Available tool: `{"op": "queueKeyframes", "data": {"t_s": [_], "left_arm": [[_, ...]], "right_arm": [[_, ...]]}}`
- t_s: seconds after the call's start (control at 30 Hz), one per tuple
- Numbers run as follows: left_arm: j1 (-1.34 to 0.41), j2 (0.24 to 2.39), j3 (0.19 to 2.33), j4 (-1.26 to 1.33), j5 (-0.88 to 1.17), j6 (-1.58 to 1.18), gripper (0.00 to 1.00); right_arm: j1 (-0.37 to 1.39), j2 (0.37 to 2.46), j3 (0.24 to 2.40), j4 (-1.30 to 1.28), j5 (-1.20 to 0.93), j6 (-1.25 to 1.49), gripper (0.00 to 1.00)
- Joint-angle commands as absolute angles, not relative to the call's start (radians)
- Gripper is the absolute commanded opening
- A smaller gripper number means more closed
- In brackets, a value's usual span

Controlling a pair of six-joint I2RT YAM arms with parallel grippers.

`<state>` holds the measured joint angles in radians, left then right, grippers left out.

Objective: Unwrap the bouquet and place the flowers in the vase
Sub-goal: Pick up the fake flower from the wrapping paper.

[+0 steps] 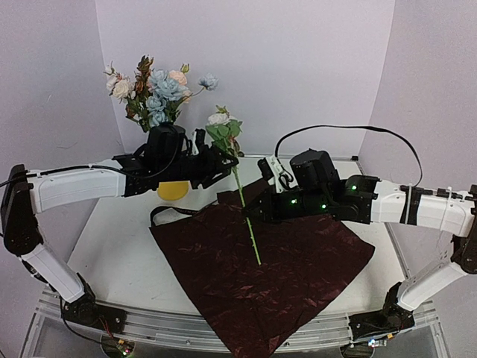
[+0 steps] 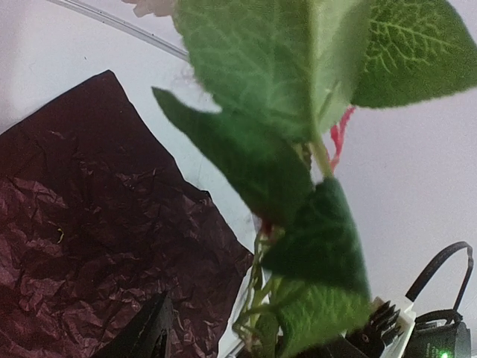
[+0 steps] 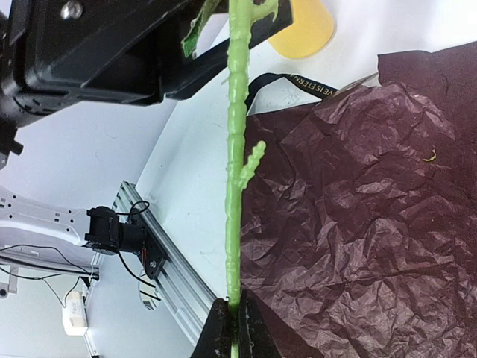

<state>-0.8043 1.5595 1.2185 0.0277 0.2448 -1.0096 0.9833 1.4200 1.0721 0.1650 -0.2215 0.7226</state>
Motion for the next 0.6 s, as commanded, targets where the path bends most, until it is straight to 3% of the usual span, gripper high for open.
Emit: {"op": "queueKeyframes", "data": {"t_s": [0.0, 0.2, 0.3, 0.43, 0.5, 0.57], "left_arm": [[-0.808, 1.59, 1.3, 0.066, 0.275, -0.991, 0.45], [-0.808, 1.592, 1.31, 0.064, 0.245, -0.952, 0.11], [-0.808, 1.583, 1.312, 0.064, 0.229, -0.923, 0.0], [-0.808, 1.555, 1.311, 0.05, 0.209, -0.871, 0.0], [-0.808, 1.537, 1.31, 0.014, 0.183, -0.834, 0.0], [-0.808, 1.511, 1.314, -0.044, 0.148, -0.775, 0.0]], "right_arm": [[0.985, 1.41, 1.095, 0.202, -0.244, 0.687, 0.0], [0.984, 1.4, 1.082, 0.202, -0.243, 0.684, 0.0], [0.984, 1.396, 1.077, 0.203, -0.242, 0.682, 0.03], [0.985, 1.385, 1.062, 0.203, -0.22, 0.687, 0.41], [0.984, 1.375, 1.054, 0.203, -0.205, 0.689, 0.52], [0.984, 1.368, 1.05, 0.202, -0.191, 0.687, 0.56]]}}
